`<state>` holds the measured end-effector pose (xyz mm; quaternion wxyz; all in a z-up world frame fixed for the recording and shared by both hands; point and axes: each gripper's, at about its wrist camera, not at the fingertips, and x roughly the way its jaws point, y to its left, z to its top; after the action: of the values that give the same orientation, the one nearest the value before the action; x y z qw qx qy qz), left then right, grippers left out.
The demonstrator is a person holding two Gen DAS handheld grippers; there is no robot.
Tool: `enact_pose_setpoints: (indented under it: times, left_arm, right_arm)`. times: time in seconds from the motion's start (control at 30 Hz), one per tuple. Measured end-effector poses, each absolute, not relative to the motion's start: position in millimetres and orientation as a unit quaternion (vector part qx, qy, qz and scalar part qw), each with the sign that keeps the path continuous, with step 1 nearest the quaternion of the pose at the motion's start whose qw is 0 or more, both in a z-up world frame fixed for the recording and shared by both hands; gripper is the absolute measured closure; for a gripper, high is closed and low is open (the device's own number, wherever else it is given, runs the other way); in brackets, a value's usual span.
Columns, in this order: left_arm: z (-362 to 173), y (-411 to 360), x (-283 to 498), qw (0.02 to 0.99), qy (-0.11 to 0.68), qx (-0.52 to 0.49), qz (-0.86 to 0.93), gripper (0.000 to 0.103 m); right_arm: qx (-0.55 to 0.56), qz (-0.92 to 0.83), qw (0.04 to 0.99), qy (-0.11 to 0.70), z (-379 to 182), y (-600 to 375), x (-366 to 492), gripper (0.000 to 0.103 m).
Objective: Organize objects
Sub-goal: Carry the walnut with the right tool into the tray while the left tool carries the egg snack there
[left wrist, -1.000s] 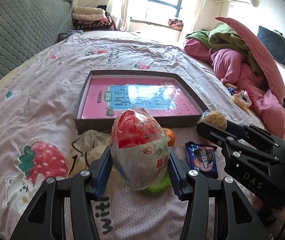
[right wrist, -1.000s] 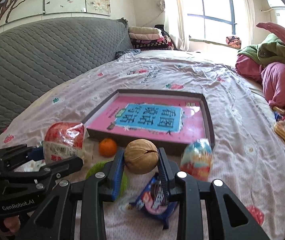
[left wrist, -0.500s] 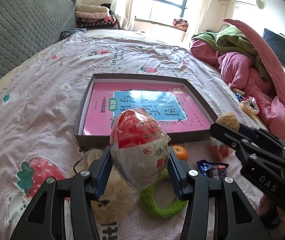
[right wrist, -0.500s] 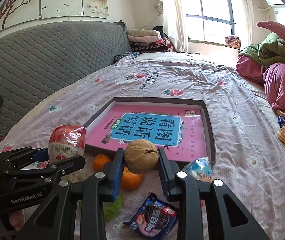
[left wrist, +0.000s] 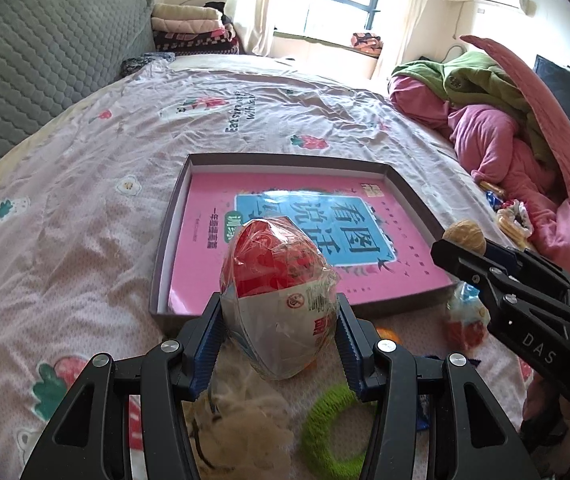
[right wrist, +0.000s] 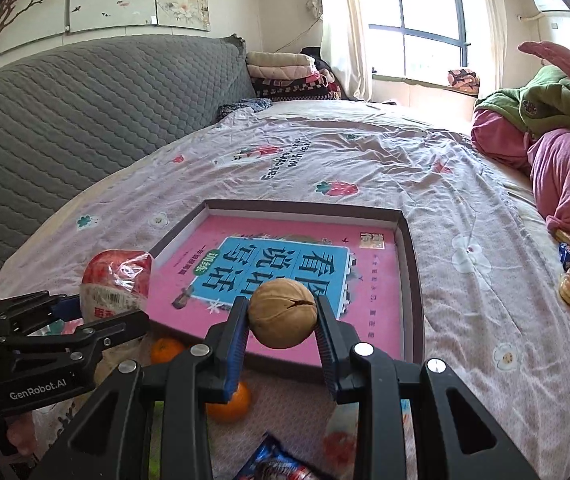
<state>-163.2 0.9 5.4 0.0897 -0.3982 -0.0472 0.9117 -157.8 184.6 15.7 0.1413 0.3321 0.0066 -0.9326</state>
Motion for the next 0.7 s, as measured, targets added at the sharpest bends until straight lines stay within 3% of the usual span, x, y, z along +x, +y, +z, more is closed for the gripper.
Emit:
enact_pose_setpoints:
  times: [0.7]
  left_arm:
    - [-3.4,1.0,-217.3,0.086,-0.046,-0.423,0.901,0.049]
  right_arm:
    - [0.342,-0.931,0.125,0.011,9.6,199.0,-200.8,0.07]
